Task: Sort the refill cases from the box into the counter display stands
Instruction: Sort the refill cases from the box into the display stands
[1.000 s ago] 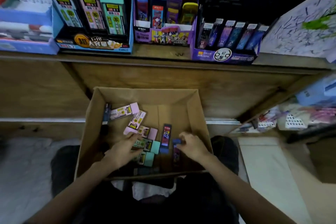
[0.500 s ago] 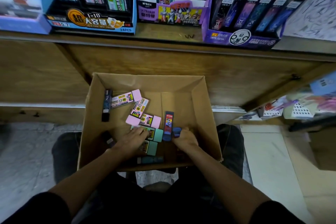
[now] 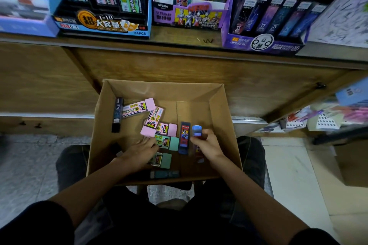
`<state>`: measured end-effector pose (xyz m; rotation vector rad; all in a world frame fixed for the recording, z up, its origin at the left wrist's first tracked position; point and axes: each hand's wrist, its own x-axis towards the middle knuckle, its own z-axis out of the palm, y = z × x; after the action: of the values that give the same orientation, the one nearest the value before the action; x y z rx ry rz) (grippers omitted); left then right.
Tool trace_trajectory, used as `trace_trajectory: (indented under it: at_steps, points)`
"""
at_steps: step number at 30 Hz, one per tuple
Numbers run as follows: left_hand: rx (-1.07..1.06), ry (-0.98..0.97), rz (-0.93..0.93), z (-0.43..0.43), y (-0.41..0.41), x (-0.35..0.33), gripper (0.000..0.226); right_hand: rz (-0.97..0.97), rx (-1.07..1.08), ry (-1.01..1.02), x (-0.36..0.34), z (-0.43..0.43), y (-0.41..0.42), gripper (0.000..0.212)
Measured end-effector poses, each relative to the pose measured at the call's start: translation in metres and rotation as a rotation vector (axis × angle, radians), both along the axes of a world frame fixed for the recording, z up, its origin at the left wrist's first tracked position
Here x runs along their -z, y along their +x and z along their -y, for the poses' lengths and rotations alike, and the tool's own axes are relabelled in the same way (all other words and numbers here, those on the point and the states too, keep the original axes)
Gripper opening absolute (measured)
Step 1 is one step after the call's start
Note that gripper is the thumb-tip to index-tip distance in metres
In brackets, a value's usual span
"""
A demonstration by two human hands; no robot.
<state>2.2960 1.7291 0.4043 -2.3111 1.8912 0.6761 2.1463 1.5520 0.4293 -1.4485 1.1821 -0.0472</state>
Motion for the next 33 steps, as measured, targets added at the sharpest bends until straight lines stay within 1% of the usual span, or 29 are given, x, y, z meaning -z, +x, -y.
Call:
trace_trajectory:
  at_steps: [2,4,6,9,11,12,14,17,19,22,24,27,30,33]
  points:
    - [0.018,-0.013,0.023,0.000,0.001,-0.001,0.046,0.053,-0.017,0.025,-0.008,0.001,-0.002,0.028]
    - [-0.010,-0.012,-0.019,0.000,0.001,-0.002,0.049,0.087,-0.011,0.041,-0.014,0.001,-0.005,0.033]
    - [-0.141,-0.018,-0.109,0.001,0.000,-0.007,0.052,0.119,0.038,0.063,-0.021,-0.001,-0.005,0.034]
    - [-0.475,-0.134,-0.371,0.009,-0.002,-0.024,0.053,0.198,0.105,0.102,-0.040,0.003,0.000,0.033]
    - [-0.612,-0.274,-0.571,0.020,-0.001,-0.042,0.051,0.260,0.078,0.070,-0.055,0.008,0.005,0.034]
    - [-0.652,-0.339,-0.652,0.025,0.000,-0.054,0.048,0.280,0.050,0.038,-0.065,0.010,0.008,0.036]
    - [-0.701,-0.417,-0.754,0.036,0.002,-0.079,0.040,0.320,0.012,-0.018,-0.084,0.014,0.015,0.034]
    - [-0.806,-0.560,-0.941,0.050,0.003,-0.113,0.026,0.370,-0.005,-0.048,-0.112,0.020,0.025,0.013]
    - [-0.840,-0.674,-1.048,0.059,0.004,-0.135,0.023,0.430,-0.008,-0.029,-0.130,0.022,0.032,0.009]
    - [-0.815,-0.787,-1.116,0.070,0.006,-0.164,0.026,0.521,-0.065,-0.094,-0.155,0.021,0.041,0.012]
    - [-0.799,-0.859,-1.137,0.075,0.006,-0.181,0.037,0.594,-0.090,-0.135,-0.171,0.021,0.047,0.015]
    - [-0.757,-0.928,-1.103,0.081,0.009,-0.202,0.051,0.676,-0.110,-0.177,-0.190,0.024,0.055,0.016]
    - [-0.743,-0.988,-1.105,0.085,0.016,-0.216,0.053,0.684,-0.138,-0.214,-0.206,0.028,0.062,0.015]
    - [-0.730,-1.008,-1.067,0.086,0.021,-0.230,0.050,0.666,-0.214,-0.327,-0.228,0.039,0.069,0.008]
